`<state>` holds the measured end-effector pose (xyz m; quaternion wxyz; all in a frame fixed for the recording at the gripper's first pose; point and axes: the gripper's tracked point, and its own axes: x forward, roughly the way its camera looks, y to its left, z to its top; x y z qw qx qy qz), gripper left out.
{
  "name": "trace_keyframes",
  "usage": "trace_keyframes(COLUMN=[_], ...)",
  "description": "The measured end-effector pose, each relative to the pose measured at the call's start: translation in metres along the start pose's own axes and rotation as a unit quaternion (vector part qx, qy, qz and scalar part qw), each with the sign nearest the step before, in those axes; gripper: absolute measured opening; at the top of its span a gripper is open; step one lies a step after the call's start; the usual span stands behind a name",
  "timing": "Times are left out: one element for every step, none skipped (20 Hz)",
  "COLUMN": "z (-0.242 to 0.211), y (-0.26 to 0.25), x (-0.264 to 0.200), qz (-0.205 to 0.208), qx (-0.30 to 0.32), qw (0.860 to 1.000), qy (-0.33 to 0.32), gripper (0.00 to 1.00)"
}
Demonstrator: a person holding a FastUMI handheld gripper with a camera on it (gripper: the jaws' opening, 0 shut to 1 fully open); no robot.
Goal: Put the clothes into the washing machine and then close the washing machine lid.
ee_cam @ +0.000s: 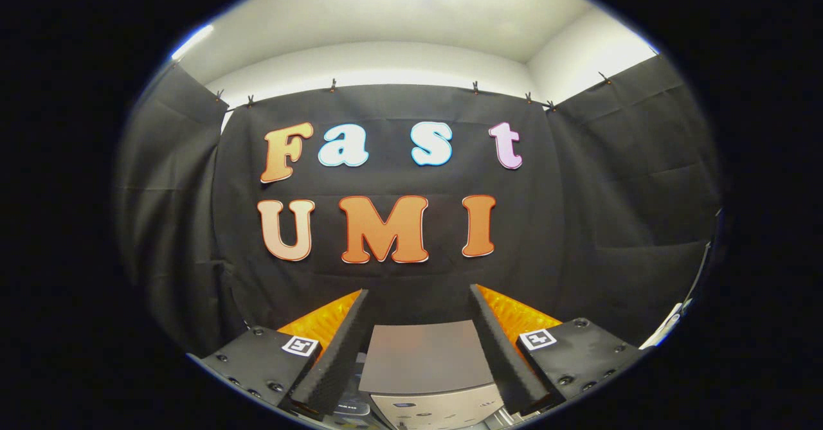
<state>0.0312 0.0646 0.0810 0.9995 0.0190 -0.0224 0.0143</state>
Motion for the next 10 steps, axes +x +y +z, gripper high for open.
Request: trace_keyframes(z=[0.001,0.000,0.001,0.002,0.003,0.004,0.006,0.007,0.009,0.010], y=[0.000,0.001,-0.001,0.001,0.002,0.003,0.002,-0.001,-0.001,-0.002], x=[0.001,0.003,0.004,0.005,0.006,0.006,0.006,0.006,0.005,0.006], qz=[0.006,0.007,0.006,0.008,0.008,0.009,0.006,0.004,0.002,0.000], qx=[-0.001,-0.002,-0.004,-0.002,0.001,0.004,0.004,0.000,-0.002,-0.001], qw=[1.000,1.000,1.000,1.000,1.000,1.000,1.000,1.000,1.000,1.000], qy=[0.001,0.004,0.007,0.007,0.008,0.006,0.004,0.002,0.001,-0.001], gripper=[0.98,0.98,0.98,0.98,0.98,0.98,0.98,0.98,0.98,0.98])
